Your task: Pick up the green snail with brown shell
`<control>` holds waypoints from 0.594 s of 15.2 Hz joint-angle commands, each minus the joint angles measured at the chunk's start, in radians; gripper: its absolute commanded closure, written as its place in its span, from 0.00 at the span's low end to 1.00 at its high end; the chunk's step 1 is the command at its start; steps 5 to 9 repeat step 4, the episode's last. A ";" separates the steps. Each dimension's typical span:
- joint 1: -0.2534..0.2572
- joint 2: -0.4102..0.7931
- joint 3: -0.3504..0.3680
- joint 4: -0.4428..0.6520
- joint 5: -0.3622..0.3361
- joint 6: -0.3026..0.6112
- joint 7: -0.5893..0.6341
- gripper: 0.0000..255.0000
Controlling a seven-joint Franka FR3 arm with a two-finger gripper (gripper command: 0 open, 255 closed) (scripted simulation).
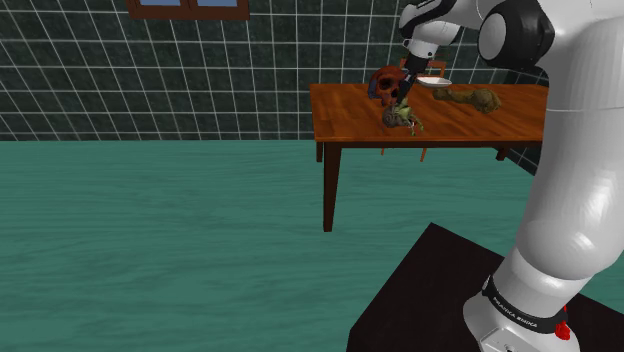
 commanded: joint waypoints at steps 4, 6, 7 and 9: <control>-0.003 -0.005 -0.003 0.036 -0.007 -0.039 0.010 1.00; -0.003 -0.005 -0.003 0.036 -0.007 -0.039 0.010 1.00; -0.003 -0.005 -0.003 0.036 -0.007 -0.039 0.010 1.00; -0.003 -0.005 -0.003 0.036 -0.007 -0.039 0.010 1.00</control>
